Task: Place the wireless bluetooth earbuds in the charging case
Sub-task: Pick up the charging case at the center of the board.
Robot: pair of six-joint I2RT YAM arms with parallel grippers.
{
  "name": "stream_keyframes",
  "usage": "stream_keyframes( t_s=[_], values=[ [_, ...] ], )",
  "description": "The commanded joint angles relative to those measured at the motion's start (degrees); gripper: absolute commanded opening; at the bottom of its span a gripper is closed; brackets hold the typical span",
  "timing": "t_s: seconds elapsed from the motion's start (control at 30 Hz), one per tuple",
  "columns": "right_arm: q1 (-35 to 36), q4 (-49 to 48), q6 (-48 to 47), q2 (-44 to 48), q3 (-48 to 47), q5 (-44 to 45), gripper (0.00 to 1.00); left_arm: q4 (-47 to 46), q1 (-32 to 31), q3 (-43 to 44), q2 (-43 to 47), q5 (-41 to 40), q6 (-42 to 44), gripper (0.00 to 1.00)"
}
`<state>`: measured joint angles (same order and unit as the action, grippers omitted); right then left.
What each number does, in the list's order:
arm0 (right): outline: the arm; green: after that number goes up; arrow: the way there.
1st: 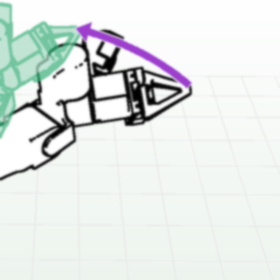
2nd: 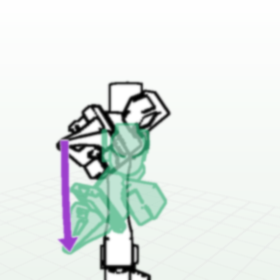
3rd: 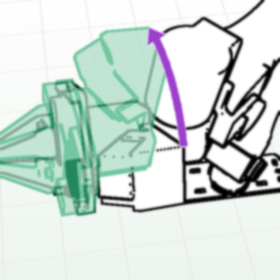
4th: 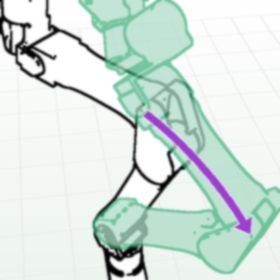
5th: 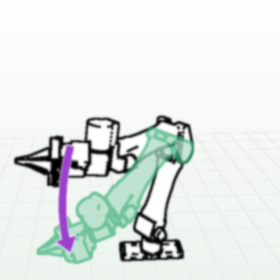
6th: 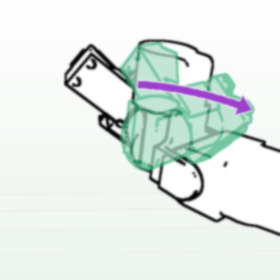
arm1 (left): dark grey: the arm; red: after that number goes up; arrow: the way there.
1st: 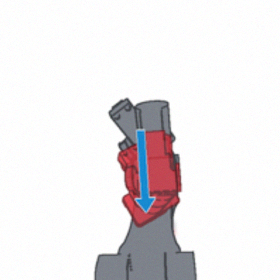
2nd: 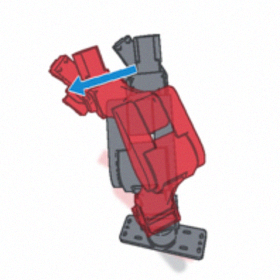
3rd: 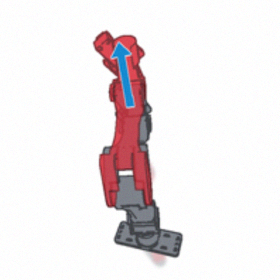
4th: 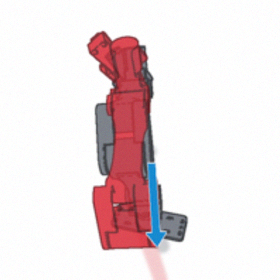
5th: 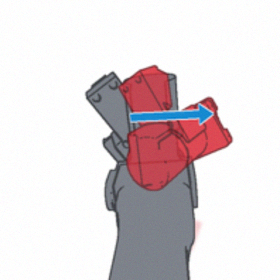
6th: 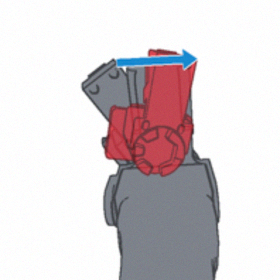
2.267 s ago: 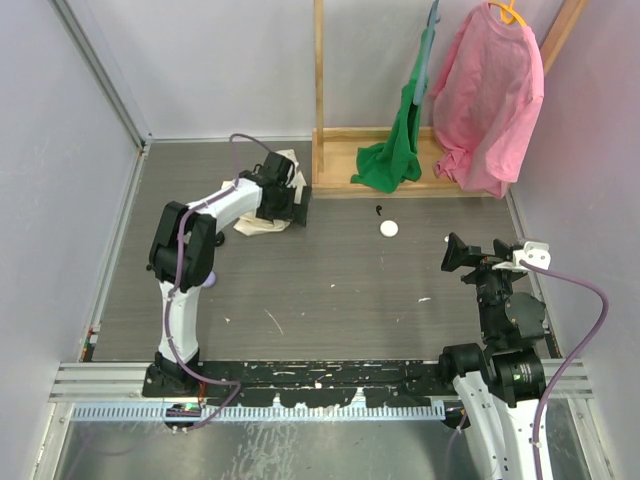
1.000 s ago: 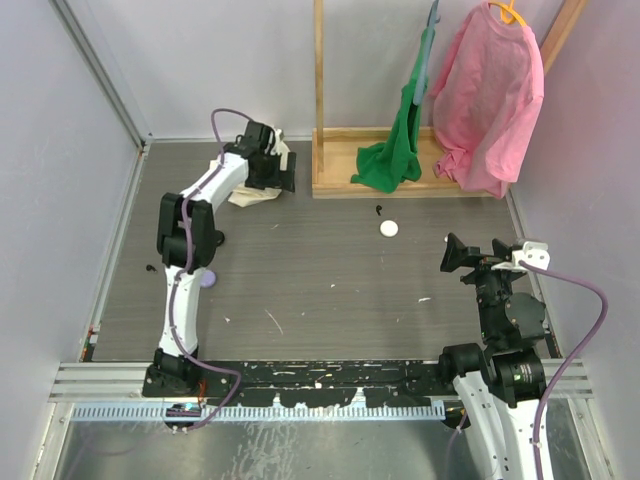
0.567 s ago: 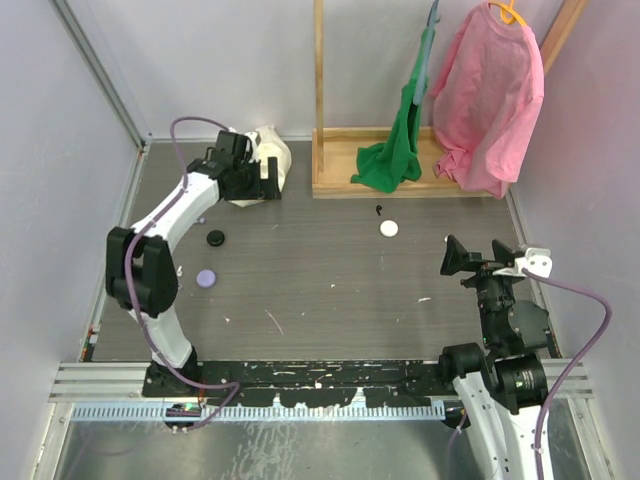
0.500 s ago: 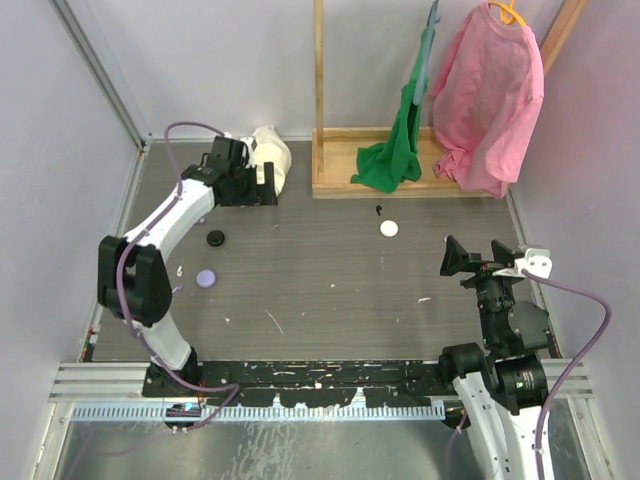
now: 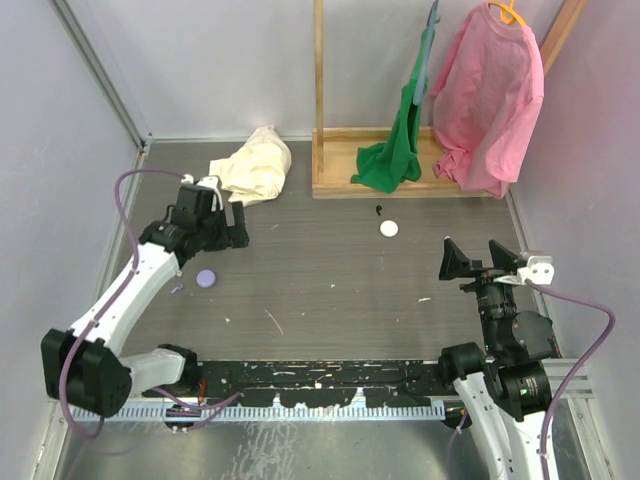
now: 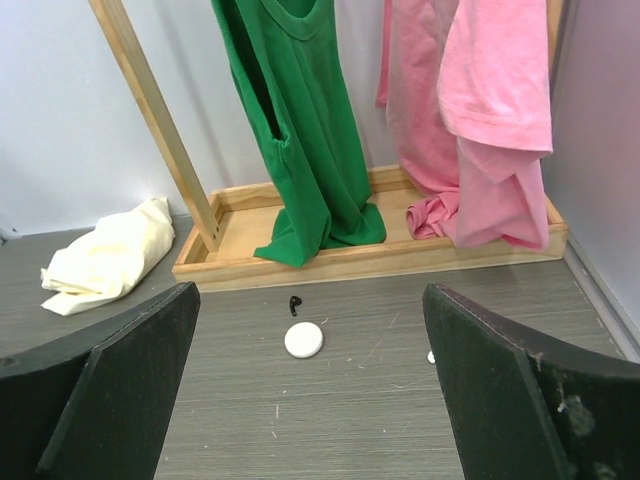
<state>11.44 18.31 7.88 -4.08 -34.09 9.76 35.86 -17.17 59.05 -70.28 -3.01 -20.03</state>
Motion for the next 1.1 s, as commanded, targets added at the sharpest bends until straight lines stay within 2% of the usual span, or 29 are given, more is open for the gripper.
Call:
stream_keyframes(
  t_s=[0.0, 0.27, 0.43, 0.77, 1.07],
  values=[
    [1.27, -2.92, -0.15, 0.94, -0.22, -0.1, 1.0, 1.41, 0.72, -5.58, 5.73, -4.95, -3.04, 0.98],
    [5.42, -2.95, -0.12, 1.97, -0.14, 0.41, 1.0, 0.27, 3.96, -11.91, 7.88, -7.9, -6.56, 0.98],
    [7.57, -2.85, -0.24, 2.58, -0.02, 0.95, 1.0, -0.45, 8.64, -13.61, 5.51, -5.33, -8.27, 0.98],
    [9.1, -2.75, -0.16, 3.89, -0.18, 1.53, 1.0, -6.4, 12.83, -16.87, 1.05, -5.92, -8.9, 1.0],
    [9.3, -2.66, -0.21, 3.76, -0.25, 1.78, 1.0, -9.14, 14.09, -16.08, -6.32, -4.94, -9.79, 0.9]
  ],
)
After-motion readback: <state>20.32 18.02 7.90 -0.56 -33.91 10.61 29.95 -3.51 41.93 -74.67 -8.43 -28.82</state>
